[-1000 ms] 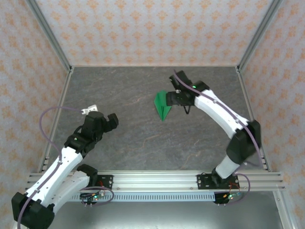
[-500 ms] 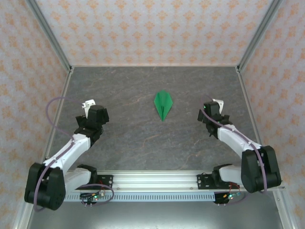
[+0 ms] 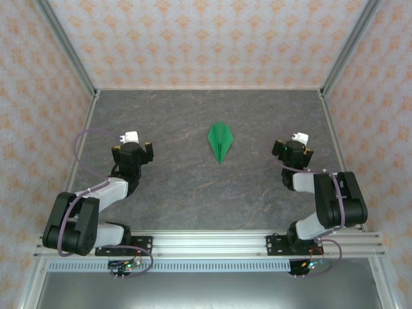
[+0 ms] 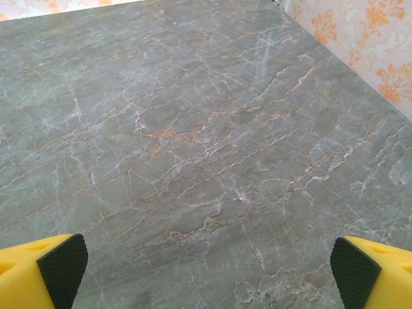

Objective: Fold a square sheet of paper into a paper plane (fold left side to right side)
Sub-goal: Reset both arms

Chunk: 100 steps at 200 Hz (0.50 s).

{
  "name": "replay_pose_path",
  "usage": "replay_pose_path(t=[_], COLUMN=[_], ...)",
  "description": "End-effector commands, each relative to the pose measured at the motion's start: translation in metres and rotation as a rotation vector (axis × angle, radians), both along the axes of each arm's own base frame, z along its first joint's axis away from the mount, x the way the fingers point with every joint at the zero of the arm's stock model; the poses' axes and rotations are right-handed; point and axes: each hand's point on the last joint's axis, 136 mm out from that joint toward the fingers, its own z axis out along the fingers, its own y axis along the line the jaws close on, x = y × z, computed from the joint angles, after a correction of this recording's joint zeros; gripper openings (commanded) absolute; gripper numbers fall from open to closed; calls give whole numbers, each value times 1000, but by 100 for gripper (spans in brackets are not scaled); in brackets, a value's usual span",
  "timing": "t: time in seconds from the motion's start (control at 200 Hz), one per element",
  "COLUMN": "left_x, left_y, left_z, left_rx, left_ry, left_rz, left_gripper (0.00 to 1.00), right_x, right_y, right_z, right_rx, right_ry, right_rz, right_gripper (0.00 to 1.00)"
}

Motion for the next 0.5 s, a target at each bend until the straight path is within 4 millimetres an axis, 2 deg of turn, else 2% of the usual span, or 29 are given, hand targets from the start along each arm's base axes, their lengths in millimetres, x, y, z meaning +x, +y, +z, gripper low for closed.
replay_pose_path(t=[0.0,0.115,0.25,0.495], left_x=[5,2,8,16], left_y=[-3,6,17,10], left_z=[16,18,15,11], left_rx=[-2,-24,-69,-62], left_ry=[-102,-132,-116,-103], left_rz=[-42,-20,3,-50], left_gripper=[100,100,100,100], right_x=[12,12,12,12], right_y=[5,4,5,5], right_z=[16,18,17,18], right_rx=[19,19,20,18], right_ry=[-91,-92,-90,-90], right_rz=[43,39,40,41], right_gripper=[100,100,100,100])
